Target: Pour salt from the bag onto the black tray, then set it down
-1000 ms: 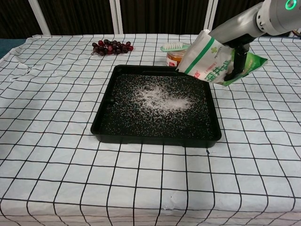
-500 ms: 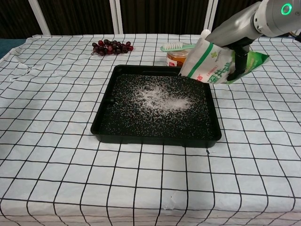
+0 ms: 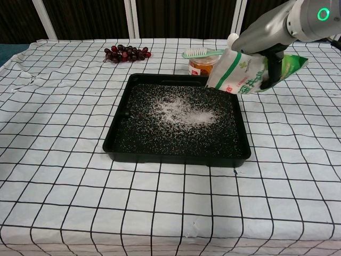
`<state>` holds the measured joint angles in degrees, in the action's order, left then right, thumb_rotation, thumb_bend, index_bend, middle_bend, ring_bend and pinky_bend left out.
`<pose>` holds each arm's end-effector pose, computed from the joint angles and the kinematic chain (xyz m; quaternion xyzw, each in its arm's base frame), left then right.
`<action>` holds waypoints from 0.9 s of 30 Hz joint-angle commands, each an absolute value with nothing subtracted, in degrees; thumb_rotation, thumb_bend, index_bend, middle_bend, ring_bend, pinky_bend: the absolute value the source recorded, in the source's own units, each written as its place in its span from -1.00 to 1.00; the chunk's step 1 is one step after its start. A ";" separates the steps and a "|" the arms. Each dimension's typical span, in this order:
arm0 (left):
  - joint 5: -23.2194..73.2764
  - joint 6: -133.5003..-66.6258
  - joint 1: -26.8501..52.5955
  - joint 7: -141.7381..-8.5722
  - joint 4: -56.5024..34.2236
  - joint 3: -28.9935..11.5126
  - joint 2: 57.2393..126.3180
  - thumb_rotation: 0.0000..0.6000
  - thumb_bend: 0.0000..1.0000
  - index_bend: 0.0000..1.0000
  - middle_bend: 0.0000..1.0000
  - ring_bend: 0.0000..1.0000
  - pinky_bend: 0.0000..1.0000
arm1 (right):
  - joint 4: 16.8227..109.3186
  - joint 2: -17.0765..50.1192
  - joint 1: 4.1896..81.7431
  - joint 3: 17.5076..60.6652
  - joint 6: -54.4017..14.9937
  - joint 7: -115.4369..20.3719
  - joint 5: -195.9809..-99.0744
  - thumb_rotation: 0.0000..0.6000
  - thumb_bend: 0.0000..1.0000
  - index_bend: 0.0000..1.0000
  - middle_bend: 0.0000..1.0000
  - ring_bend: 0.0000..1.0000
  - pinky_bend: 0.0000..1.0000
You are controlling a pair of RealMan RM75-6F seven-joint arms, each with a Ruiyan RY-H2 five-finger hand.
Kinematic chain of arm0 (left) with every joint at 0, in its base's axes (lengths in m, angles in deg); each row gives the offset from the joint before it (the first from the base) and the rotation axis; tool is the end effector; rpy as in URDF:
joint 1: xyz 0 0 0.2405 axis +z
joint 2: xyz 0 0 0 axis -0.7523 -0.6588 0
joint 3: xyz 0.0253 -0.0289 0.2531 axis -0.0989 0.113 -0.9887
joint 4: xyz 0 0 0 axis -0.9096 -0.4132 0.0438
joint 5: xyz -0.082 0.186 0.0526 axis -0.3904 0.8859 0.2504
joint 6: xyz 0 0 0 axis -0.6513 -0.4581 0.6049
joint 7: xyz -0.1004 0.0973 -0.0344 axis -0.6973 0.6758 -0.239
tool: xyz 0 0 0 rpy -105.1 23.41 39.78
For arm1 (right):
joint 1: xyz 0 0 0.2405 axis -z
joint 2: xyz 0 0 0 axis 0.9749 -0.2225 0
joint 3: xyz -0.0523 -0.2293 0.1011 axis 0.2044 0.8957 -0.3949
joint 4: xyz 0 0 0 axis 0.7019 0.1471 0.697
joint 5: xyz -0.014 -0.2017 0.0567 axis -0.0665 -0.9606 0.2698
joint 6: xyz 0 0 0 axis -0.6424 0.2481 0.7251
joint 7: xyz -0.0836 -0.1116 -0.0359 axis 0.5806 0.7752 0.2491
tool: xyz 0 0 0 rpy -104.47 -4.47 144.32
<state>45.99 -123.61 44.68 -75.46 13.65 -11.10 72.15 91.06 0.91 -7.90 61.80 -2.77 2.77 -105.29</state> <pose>-0.2989 0.1857 0.1716 -0.5390 -0.3995 -0.4256 0.6072 -0.0667 -0.3832 0.0512 0.8729 -0.1762 0.0929 0.4455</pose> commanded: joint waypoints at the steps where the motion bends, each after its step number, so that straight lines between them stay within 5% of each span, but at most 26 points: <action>1: 46.02 -123.63 44.67 -75.47 13.65 -11.09 72.15 1.00 0.31 -0.59 -0.95 -1.00 -1.00 | 91.37 0.93 -8.10 61.76 -3.01 3.24 -104.82 1.00 -0.10 0.03 -0.16 -0.14 -0.24; 27: 45.93 -123.67 44.68 -75.50 13.69 -11.03 72.13 1.00 0.31 -0.59 -0.95 -1.00 -1.00 | 91.98 2.27 -8.20 62.54 -8.27 10.57 -104.19 1.00 -0.10 0.06 -0.16 -0.14 -0.23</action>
